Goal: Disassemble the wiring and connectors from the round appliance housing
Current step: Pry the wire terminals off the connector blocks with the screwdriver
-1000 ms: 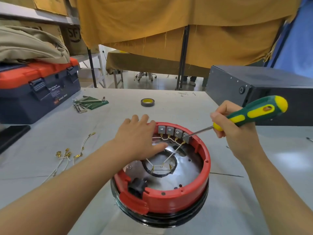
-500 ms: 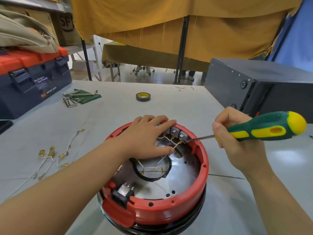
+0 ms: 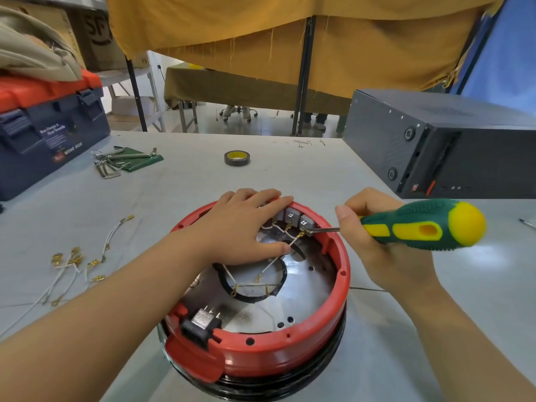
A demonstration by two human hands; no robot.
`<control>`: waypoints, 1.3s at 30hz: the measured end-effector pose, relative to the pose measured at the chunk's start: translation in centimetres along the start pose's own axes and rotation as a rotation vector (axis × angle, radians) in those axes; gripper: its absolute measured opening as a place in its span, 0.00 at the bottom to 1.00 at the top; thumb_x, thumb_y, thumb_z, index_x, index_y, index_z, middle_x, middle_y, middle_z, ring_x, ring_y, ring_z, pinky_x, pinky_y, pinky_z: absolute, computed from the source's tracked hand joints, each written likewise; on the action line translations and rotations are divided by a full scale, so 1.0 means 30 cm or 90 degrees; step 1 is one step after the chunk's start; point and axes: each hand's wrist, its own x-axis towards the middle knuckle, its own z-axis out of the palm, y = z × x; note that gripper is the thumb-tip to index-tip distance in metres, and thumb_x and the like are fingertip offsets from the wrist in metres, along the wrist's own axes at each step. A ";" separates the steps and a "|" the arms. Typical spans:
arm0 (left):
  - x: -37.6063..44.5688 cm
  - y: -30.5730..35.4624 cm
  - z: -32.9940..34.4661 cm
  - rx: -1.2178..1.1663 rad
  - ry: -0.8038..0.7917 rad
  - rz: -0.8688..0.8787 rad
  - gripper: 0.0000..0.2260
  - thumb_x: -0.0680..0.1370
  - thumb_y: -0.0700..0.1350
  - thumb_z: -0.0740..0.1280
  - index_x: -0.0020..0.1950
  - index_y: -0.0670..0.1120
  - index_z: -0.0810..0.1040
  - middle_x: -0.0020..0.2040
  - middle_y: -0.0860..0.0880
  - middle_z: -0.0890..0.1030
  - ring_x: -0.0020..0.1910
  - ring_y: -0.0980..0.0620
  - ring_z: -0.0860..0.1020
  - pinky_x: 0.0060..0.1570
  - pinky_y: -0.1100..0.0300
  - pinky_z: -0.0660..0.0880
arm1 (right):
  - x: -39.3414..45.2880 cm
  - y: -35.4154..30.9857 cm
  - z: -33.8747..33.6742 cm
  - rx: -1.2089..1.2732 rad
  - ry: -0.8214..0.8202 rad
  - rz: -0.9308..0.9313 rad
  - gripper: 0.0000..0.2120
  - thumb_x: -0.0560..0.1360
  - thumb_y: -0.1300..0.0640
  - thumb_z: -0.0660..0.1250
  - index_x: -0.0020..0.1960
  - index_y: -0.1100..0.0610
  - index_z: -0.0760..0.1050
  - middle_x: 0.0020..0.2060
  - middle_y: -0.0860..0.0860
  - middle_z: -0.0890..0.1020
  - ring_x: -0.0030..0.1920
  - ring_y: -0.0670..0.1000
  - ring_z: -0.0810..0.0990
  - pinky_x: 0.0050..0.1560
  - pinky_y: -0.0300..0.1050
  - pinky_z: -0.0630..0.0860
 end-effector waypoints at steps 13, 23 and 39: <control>-0.001 0.003 -0.002 0.003 0.000 0.002 0.35 0.74 0.67 0.57 0.76 0.59 0.47 0.77 0.57 0.53 0.73 0.49 0.55 0.71 0.51 0.54 | 0.002 0.013 0.019 -0.008 0.107 0.079 0.16 0.73 0.48 0.58 0.30 0.53 0.63 0.25 0.49 0.71 0.25 0.44 0.69 0.30 0.33 0.64; 0.000 0.005 -0.003 0.003 -0.004 0.002 0.35 0.74 0.67 0.56 0.77 0.59 0.47 0.77 0.57 0.52 0.73 0.49 0.55 0.71 0.51 0.54 | 0.014 0.037 0.013 0.043 0.131 0.127 0.14 0.71 0.50 0.59 0.29 0.53 0.64 0.22 0.47 0.69 0.26 0.45 0.67 0.30 0.38 0.65; 0.003 -0.002 0.004 0.006 -0.001 0.003 0.35 0.73 0.68 0.56 0.76 0.59 0.48 0.77 0.57 0.52 0.74 0.49 0.55 0.71 0.50 0.54 | 0.023 0.052 0.022 0.134 0.185 0.186 0.14 0.69 0.50 0.61 0.28 0.55 0.63 0.20 0.47 0.66 0.23 0.49 0.64 0.26 0.38 0.62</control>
